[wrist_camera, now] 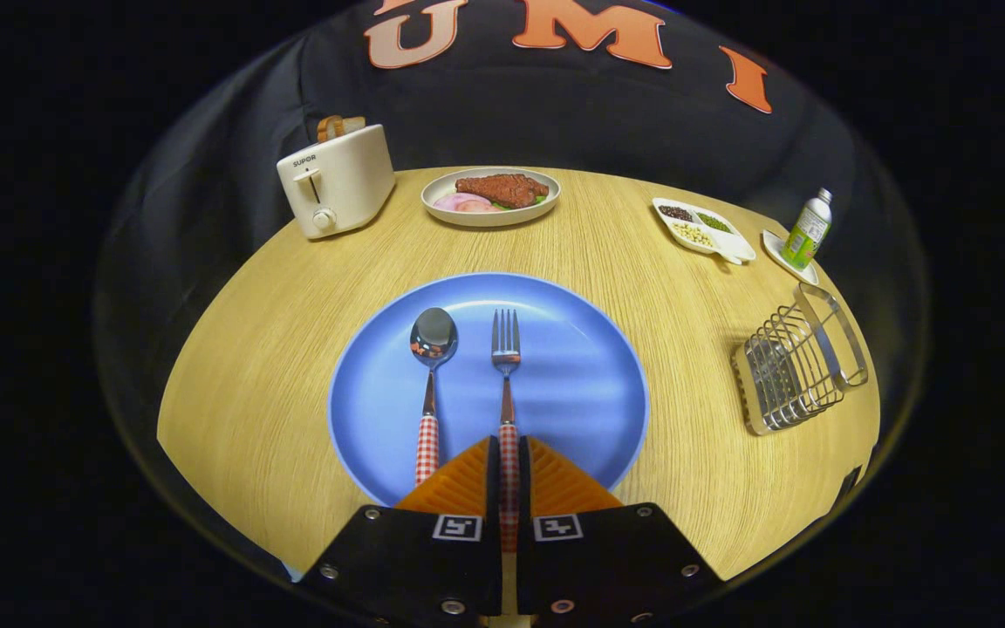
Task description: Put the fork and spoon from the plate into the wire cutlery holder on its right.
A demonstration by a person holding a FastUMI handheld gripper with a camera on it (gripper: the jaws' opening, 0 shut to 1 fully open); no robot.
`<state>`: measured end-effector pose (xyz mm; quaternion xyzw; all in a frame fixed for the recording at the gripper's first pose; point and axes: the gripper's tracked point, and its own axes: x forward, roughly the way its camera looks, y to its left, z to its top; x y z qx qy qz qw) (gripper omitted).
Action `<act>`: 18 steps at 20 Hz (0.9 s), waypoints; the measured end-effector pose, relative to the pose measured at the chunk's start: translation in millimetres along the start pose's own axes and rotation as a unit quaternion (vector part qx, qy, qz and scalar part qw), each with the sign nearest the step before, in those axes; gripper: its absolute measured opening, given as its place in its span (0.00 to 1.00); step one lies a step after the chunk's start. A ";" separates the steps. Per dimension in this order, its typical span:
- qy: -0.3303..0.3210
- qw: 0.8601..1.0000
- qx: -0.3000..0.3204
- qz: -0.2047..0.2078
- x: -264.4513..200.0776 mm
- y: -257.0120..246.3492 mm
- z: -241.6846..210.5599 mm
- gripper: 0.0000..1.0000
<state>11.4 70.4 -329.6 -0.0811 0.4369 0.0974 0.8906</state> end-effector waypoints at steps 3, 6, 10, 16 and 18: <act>-0.008 1.000 -0.003 0.002 -8.4 -4.2 9.3 0.05; -0.005 1.000 0.000 0.006 -18.4 -11.6 16.4 0.06; -0.009 1.000 -0.008 0.005 -37.4 -31.9 30.2 0.06; -0.002 1.000 -0.019 -0.007 -77.0 -90.1 52.6 0.05; 0.009 1.000 -0.019 -0.014 -90.1 -114.5 54.4 0.05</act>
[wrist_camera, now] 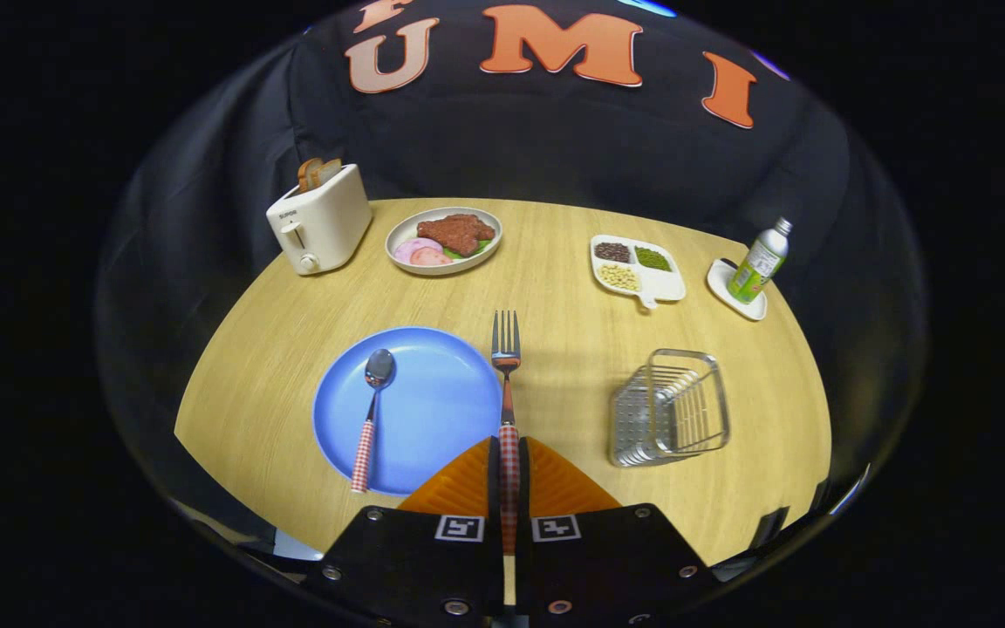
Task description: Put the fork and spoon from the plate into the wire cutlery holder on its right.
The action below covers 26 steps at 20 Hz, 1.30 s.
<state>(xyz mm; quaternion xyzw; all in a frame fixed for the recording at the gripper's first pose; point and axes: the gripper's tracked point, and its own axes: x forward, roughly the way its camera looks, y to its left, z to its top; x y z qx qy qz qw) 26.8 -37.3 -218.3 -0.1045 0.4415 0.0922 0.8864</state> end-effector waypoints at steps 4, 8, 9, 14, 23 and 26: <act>0.033 0.999 -0.009 -0.026 -25.5 -52.1 -8.6 0.06; 0.070 0.997 -0.025 -0.034 -44.3 -81.1 -18.1 0.06; 0.080 0.996 -0.032 -0.035 -46.9 -87.3 -18.2 0.05; 0.154 0.987 -0.035 -0.022 -51.6 -102.6 -22.8 0.05; 0.258 0.963 -0.071 -0.020 -29.1 -116.9 -9.0 0.06; 0.288 0.953 -0.088 -0.019 -16.5 -116.1 -11.5 0.06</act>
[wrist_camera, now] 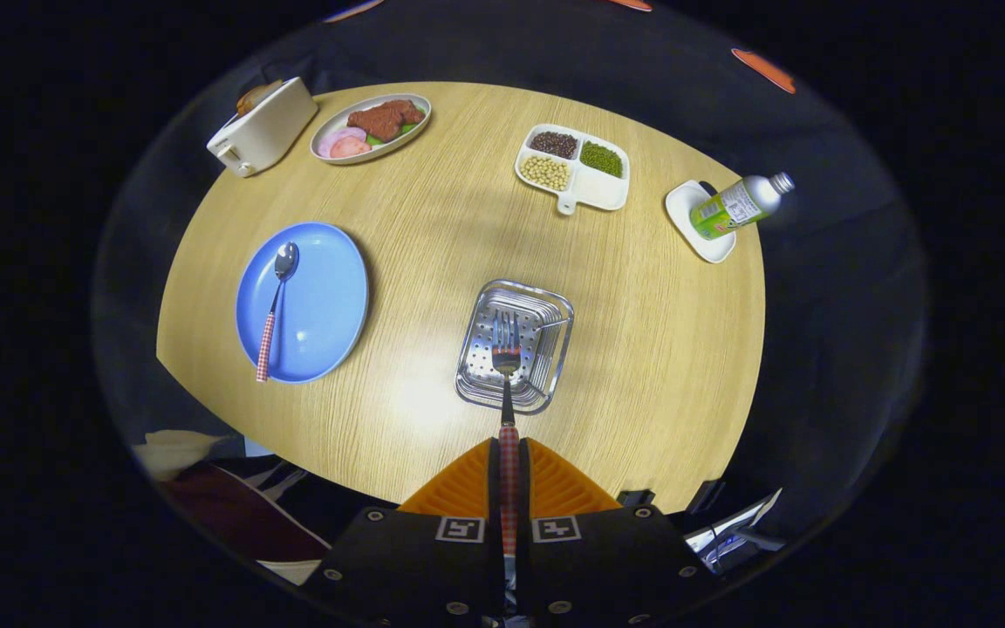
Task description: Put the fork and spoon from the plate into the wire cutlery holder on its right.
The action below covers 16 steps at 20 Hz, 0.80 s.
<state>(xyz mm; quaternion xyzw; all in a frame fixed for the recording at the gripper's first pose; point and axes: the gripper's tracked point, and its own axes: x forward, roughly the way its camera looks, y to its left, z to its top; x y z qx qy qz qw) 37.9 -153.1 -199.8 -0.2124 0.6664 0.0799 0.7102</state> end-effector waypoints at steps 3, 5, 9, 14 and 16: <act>0.034 0.999 -0.009 0.003 11.9 0.9 2.3 0.06; 0.043 0.999 -0.013 0.009 17.6 3.1 7.9 0.05; 0.050 0.998 -0.013 0.019 29.3 4.5 20.4 0.05; 0.038 0.999 0.014 0.032 34.6 3.6 31.2 0.12; 0.018 0.999 0.012 0.024 32.6 -1.1 35.8 0.16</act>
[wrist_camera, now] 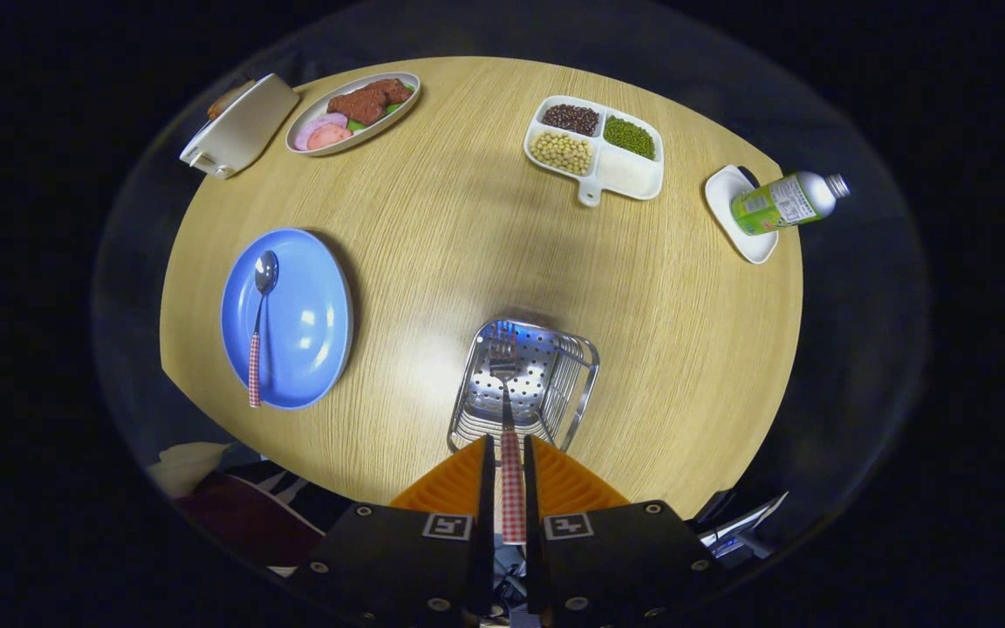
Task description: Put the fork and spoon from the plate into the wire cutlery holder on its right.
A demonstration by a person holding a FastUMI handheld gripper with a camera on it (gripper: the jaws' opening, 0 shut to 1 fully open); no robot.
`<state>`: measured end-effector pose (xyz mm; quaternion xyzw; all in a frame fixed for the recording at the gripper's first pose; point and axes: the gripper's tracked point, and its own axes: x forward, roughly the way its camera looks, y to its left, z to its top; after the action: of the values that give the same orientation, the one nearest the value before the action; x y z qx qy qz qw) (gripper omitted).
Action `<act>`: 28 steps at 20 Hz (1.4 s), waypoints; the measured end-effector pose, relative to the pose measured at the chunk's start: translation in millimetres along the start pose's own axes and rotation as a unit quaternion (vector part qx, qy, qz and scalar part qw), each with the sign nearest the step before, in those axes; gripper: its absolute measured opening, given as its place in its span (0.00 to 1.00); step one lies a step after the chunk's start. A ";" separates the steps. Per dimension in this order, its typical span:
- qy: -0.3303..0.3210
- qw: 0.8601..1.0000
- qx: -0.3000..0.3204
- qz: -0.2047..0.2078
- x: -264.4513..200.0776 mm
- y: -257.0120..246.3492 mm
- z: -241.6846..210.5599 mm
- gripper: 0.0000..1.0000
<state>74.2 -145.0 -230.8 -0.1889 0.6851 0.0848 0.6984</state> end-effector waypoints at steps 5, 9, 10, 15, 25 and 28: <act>-0.083 0.996 0.018 -0.007 -18.9 2.3 15.7 0.30; -0.171 0.984 0.045 -0.007 -39.5 15.0 32.1 0.60; -0.193 0.979 0.057 -0.007 -46.1 18.1 34.9 0.63; -0.281 0.957 0.073 -0.017 -66.4 45.6 44.4 0.93; -0.407 0.910 0.068 0.024 -50.0 161.1 54.5 0.98; -0.420 0.905 0.058 0.038 -34.7 199.2 55.8 0.98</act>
<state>49.0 63.3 -226.4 -0.0689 0.3384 0.1431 0.9275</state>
